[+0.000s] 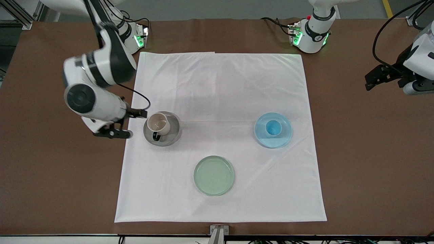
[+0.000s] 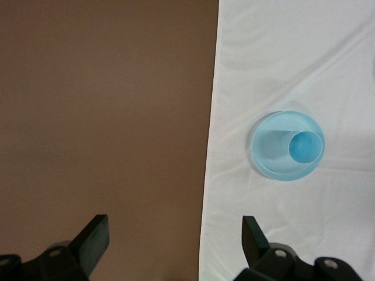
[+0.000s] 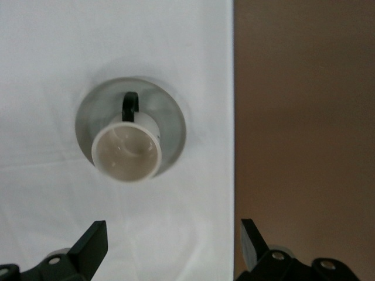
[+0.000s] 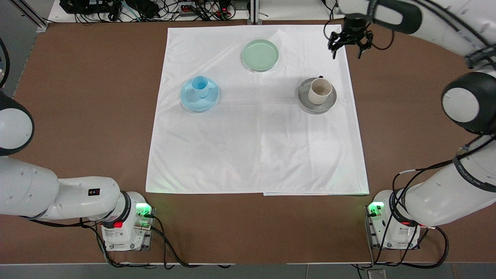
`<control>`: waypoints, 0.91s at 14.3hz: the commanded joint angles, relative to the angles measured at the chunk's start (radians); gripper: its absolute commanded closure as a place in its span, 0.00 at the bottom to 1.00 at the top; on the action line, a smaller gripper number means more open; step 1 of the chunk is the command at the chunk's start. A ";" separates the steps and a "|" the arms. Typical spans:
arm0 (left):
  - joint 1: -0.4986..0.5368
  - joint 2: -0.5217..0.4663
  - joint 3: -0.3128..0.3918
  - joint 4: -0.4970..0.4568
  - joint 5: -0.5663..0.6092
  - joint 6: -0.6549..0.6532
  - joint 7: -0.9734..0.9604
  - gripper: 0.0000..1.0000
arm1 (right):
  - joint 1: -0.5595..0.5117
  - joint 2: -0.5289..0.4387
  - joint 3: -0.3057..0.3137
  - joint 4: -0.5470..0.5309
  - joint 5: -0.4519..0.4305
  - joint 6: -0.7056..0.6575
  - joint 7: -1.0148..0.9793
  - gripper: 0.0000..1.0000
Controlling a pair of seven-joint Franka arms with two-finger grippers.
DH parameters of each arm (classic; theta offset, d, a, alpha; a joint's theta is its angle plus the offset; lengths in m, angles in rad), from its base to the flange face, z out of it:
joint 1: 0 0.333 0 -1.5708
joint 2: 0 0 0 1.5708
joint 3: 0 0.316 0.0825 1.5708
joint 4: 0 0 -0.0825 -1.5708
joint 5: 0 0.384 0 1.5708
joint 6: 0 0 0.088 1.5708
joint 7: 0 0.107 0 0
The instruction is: Place blue cup in blue plate and white mug in gray plate
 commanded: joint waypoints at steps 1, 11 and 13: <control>-0.012 -0.082 0.025 -0.097 -0.026 0.003 0.036 0.00 | -0.088 -0.196 0.010 -0.085 -0.002 -0.106 -0.057 0.00; -0.018 -0.142 0.025 -0.153 -0.034 0.006 0.053 0.00 | -0.360 -0.301 0.013 -0.063 -0.006 -0.024 -0.453 0.00; -0.019 -0.136 0.025 -0.147 -0.040 0.006 0.054 0.00 | -0.360 -0.270 0.013 -0.006 -0.006 -0.024 -0.453 0.00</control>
